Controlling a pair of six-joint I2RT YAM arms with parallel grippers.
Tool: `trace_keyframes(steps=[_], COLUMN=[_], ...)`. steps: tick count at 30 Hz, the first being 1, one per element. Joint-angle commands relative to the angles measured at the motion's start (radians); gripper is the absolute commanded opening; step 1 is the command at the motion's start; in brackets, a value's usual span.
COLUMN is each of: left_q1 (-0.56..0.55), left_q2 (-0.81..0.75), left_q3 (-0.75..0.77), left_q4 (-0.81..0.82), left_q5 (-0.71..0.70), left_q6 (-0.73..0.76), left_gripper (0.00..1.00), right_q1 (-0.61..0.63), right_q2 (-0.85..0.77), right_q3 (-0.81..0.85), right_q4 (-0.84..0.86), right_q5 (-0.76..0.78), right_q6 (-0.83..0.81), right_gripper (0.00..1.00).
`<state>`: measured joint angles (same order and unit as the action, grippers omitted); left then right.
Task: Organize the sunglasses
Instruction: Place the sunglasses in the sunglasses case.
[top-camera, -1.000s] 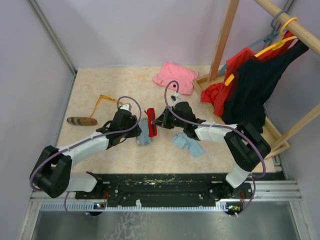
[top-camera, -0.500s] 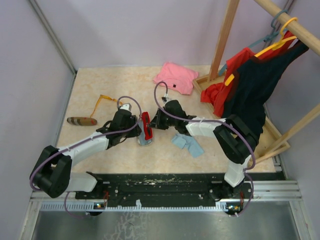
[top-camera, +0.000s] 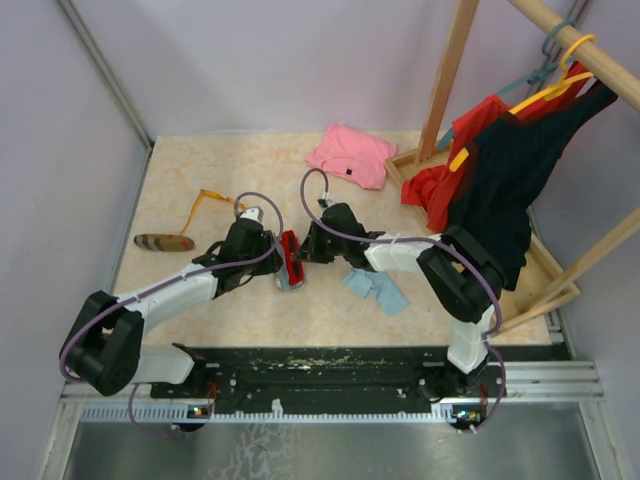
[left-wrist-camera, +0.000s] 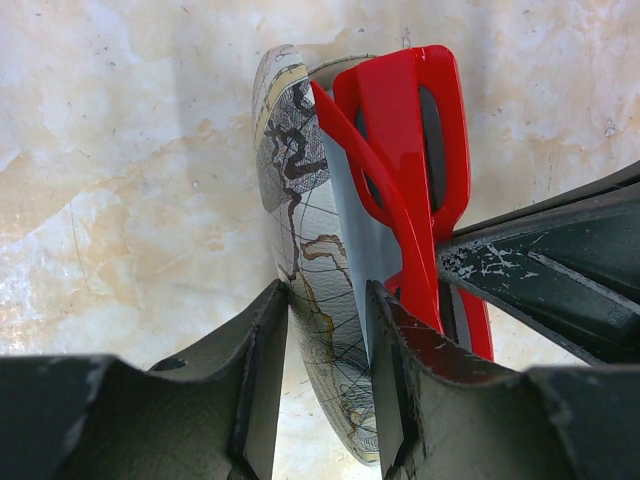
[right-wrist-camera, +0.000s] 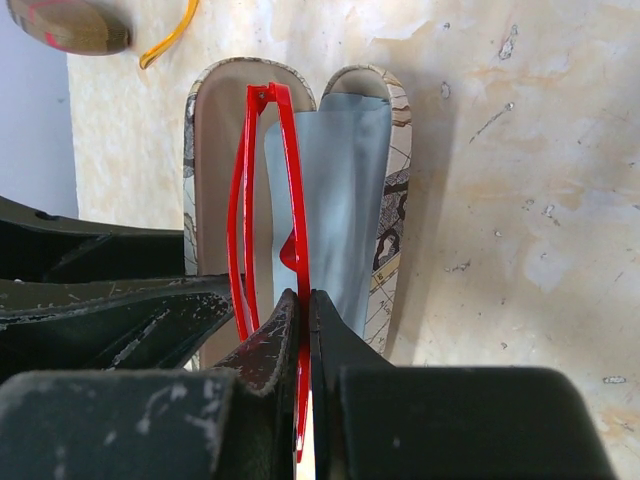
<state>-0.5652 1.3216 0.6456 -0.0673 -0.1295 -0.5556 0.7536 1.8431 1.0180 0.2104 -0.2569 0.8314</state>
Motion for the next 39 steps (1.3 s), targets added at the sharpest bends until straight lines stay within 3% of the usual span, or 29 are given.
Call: trace_keyframes(steps=[1,29,39], left_q1=[-0.004,-0.004,-0.004], left_q2=[-0.015,-0.026,-0.035], left_q3=[0.019,0.014,0.010], left_q4=[0.017,0.018,0.017], left_q5=[0.015,0.020,0.020], left_q6=[0.006,0.002,0.003], left_gripper=[0.42,0.42,0.43], right_q1=[0.014,0.046,0.047], right_q2=[0.015,0.078,0.063], right_q3=[0.062,0.087,0.097], right_q4=[0.029,0.015,-0.018], right_q5=[0.009,0.044,0.077], right_q6=[-0.014,-0.021,-0.052], right_gripper=[0.00,0.00,0.11])
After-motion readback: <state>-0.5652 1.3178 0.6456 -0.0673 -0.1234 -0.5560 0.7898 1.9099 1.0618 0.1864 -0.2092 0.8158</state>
